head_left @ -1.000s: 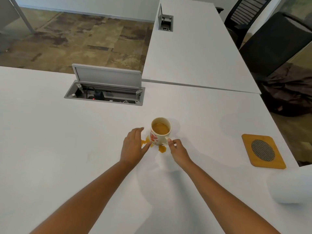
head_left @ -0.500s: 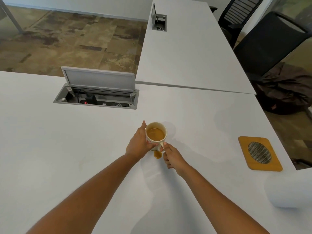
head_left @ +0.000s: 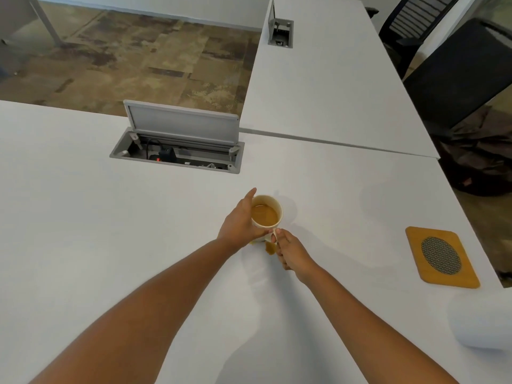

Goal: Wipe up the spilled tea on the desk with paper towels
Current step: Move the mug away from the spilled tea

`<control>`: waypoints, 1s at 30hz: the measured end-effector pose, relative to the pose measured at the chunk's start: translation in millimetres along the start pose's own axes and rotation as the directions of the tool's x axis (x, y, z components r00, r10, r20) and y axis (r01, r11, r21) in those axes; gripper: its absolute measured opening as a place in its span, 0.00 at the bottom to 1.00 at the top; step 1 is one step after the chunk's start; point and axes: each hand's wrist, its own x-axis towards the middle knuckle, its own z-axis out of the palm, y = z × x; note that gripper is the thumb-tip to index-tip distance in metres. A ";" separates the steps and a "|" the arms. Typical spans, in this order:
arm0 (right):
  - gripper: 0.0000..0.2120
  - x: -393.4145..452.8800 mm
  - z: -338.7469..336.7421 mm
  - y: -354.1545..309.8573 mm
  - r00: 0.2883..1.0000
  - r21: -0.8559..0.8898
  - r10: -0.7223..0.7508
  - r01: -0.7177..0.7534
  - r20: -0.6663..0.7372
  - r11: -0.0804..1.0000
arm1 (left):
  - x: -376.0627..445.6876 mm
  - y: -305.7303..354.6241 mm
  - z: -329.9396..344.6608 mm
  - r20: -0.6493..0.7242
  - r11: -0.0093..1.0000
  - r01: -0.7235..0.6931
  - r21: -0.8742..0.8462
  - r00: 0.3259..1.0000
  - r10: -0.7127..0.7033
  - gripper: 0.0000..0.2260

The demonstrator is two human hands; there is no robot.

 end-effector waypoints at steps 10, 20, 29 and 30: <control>0.17 -2.4 56.9 -29.0 0.992 -0.064 -0.117 0.119 0.038 0.991 | -37.7 -25.0 -54.4 -0.219 0.992 0.113 -0.058 0.968 -0.123 0.47; 0.13 -2.9 122.2 -53.6 0.972 0.002 -0.027 0.027 0.232 1.000 | -75.3 -69.7 -94.6 -0.364 0.965 0.249 -0.086 0.894 -0.263 0.48; 0.13 -3.2 151.9 -58.3 0.963 -0.131 -0.042 0.079 0.267 0.988 | -94.1 -90.5 -105.6 -0.404 0.946 0.300 -0.125 0.855 -0.325 0.46; 0.13 -2.4 153.4 -57.9 0.964 -0.147 -0.046 0.087 0.261 0.985 | -95.0 -91.9 -105.5 -0.396 0.944 0.303 -0.131 0.857 -0.330 0.46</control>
